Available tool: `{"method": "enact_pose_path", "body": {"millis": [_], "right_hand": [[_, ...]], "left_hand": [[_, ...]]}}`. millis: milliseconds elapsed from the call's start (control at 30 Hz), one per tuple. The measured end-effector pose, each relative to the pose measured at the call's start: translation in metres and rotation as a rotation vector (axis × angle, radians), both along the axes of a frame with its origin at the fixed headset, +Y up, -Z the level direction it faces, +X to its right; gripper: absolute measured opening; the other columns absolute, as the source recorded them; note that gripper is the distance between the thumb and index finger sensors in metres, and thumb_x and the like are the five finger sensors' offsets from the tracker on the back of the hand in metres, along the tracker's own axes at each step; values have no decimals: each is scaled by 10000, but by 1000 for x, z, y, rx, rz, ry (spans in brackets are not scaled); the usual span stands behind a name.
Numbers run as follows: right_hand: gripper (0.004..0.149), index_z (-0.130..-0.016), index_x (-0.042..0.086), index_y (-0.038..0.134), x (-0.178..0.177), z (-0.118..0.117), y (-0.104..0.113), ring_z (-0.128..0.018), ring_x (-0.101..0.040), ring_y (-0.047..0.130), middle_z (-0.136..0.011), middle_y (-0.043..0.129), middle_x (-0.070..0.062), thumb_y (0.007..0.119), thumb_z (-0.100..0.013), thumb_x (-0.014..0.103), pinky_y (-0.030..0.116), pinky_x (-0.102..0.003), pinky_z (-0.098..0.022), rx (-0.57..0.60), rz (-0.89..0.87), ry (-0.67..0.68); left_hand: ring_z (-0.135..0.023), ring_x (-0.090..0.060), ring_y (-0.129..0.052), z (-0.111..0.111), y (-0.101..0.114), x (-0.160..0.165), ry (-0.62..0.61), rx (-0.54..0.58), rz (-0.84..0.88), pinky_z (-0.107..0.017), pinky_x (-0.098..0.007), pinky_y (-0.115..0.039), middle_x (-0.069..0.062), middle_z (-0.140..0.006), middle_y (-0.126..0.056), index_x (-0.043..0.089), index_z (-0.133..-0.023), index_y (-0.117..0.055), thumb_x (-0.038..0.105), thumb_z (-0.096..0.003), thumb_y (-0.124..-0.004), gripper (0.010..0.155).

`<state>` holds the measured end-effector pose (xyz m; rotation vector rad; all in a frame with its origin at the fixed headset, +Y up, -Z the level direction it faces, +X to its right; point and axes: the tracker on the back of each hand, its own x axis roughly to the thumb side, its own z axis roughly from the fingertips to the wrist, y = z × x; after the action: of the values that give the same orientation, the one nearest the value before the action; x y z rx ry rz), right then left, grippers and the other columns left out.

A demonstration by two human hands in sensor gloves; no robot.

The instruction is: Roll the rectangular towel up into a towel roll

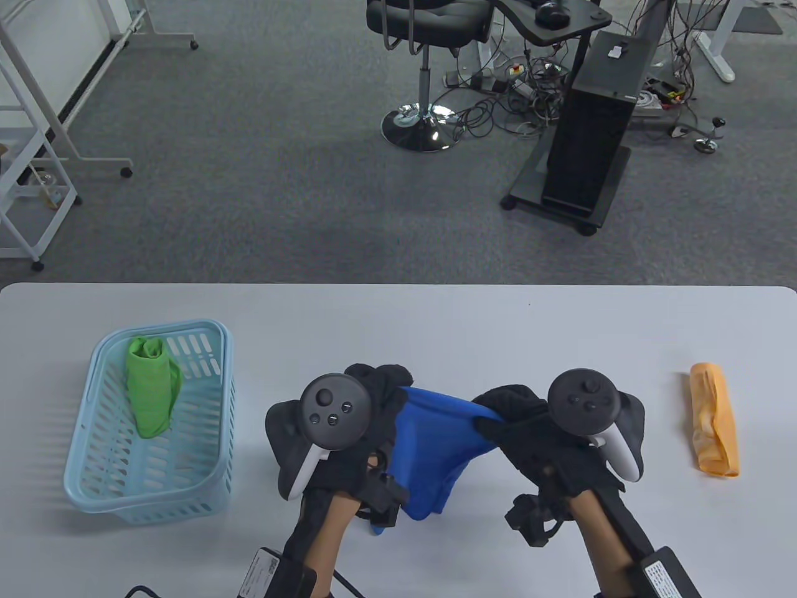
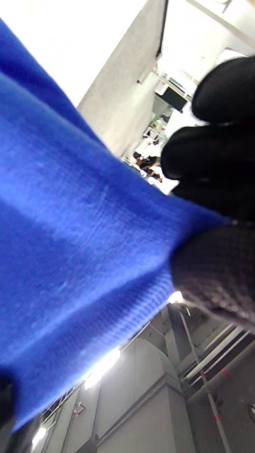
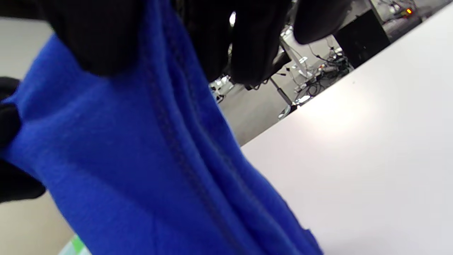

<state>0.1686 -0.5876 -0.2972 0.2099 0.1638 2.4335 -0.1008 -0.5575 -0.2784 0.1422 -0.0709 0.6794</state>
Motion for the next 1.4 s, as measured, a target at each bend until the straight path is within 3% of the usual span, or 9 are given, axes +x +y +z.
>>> {"method": "enact_pose_path", "body": {"millis": [167, 333, 500, 667, 900, 1033, 1100, 1233, 1400], "right_hand": [[591, -867, 218, 832, -3, -5, -5, -671, -307, 887, -941, 686, -137, 694, -367, 500, 675, -572, -600, -160, 215, 97], [609, -907, 199, 809, 8, -25, -17, -315, -140, 975, -903, 745, -141, 755, -357, 454, 842, -420, -381, -235, 7, 30], [566, -887, 176, 811, 10, -48, -29, -309, -97, 1031, -849, 809, -140, 795, -344, 335, 890, -377, -352, -207, -304, -243], [531, -880, 225, 791, 9, -64, -4, -648, -126, 998, -912, 733, -105, 776, -351, 270, 794, -406, -577, -23, -492, -264], [541, -872, 239, 791, 12, -50, 41, -721, -116, 962, -946, 697, -81, 798, -337, 325, 729, -422, -629, 259, -404, -179], [544, -867, 227, 797, 6, -31, -3, -712, -129, 965, -941, 698, -95, 801, -333, 334, 725, -435, -625, 270, -201, -143], [550, -860, 214, 808, -1, -19, -54, -697, -155, 973, -932, 712, -110, 804, -325, 342, 729, -458, -611, 266, 31, -114], [564, -858, 217, 817, -13, 4, -151, -752, -243, 921, -948, 701, -108, 804, -315, 371, 706, -529, -610, -7, 328, 22], [571, -838, 208, 834, 10, 16, -173, -723, -229, 937, -920, 742, -102, 803, -302, 403, 715, -521, -605, -47, 461, 40]], "left_hand": [[-446, -230, -1049, -12, -8, 1, -42, -90, -60, -370, -452, -858, -127, -1063, -728, 265, -774, -986, 324, -398, -869, 398], [-137, -71, -1105, -42, -27, -3, -89, -234, 174, -126, -305, -931, -159, -916, -921, 269, -800, -943, 290, -413, -829, 404], [-394, -170, -1182, -73, -31, 7, -51, -269, 396, -270, -404, -957, -187, -852, -968, 272, -827, -905, 253, -424, -813, 414], [-733, -287, -1033, -96, -4, 10, -174, -53, 428, -564, -523, -788, -136, -964, -875, 284, -834, -886, 244, -428, -802, 417], [-797, -276, -986, -65, 47, 6, -266, 231, 179, -612, -512, -746, -87, -976, -875, 305, -844, -861, 278, -429, -795, 422], [-683, -288, -1057, -39, -8, 12, -210, 191, -89, -520, -529, -810, -81, -929, -929, 306, -833, -881, 316, -417, -815, 421], [-601, -262, -1081, -25, -65, 17, -102, 119, -263, -440, -492, -853, -87, -827, -1019, 307, -777, -959, 336, -374, -865, 415], [-546, -252, -1071, 0, -162, 25, -124, -114, -399, -409, -479, -851, -77, -725, -1061, 308, -751, -988, 347, -357, -882, 410], [-520, -236, -1057, 24, -182, 28, -153, -163, -415, -437, -493, -838, -73, -677, -1057, 283, -763, -974, 347, -361, -875, 419]]}}
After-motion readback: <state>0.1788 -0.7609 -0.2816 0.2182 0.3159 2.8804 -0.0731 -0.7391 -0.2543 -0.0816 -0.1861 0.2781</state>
